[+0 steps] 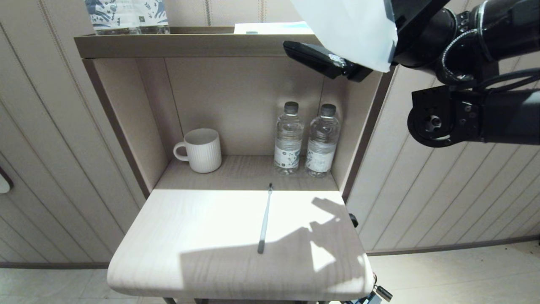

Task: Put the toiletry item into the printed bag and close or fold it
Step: Hand it to the other hand

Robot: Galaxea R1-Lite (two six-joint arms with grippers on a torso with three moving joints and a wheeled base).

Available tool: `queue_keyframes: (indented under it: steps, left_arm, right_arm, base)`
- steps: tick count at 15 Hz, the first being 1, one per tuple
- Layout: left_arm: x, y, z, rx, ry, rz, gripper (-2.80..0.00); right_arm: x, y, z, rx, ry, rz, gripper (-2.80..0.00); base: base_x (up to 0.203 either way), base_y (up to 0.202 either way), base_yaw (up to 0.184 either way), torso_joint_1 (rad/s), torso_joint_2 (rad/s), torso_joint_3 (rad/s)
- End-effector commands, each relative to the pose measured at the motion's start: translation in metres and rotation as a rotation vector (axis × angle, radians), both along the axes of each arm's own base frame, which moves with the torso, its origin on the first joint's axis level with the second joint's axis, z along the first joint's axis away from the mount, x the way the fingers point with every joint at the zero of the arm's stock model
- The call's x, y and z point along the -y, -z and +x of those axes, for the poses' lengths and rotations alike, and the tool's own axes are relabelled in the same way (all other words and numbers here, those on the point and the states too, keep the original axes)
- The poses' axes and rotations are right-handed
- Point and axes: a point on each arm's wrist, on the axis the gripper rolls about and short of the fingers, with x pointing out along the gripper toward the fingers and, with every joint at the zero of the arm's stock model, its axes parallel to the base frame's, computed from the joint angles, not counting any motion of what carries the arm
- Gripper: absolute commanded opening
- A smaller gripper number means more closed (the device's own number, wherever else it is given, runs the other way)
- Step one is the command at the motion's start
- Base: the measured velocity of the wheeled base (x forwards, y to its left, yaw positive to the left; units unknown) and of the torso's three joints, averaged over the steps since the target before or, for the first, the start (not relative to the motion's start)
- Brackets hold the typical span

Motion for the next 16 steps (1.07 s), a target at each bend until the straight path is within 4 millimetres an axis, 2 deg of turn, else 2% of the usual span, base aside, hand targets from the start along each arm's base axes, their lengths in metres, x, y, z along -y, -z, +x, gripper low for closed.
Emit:
queue_keyframes:
  steps: [1,6,7,16]
  left_arm:
    - [0.0005,0.0003,0.0002,-0.005,-0.007,0.002,-2.80]
    - [0.0005,0.0003,0.0002,-0.005,-0.006,0.001,-2.80]
    - [0.0003,0.0000,-0.0001,-0.005,-0.005,0.001,-2.80]
    - [0.0051,-0.0001,0.0005,-0.003,-0.003,-0.010,-2.80]
  right_arm:
    - [0.0026,-0.0032,-0.0061,0.040,-0.006,0.011,0.00]
    - [0.0060,-0.0066,-0.0123,0.058,0.001,0.021,0.00]
    - [0.0056,-0.0052,-0.0109,0.053,0.003,0.022,-2.80]
    - [0.0060,-0.0043,-0.0111,0.049,0.007,0.026,-2.80]
  base:
    - [0.000,0.000,0.000,0.000,0.00,0.000]
    - [0.000,0.000,0.000,0.000,0.00,0.000]
    - [0.000,0.000,0.000,0.000,0.00,0.000]
    - [0.000,0.000,0.000,0.000,0.00,0.000]
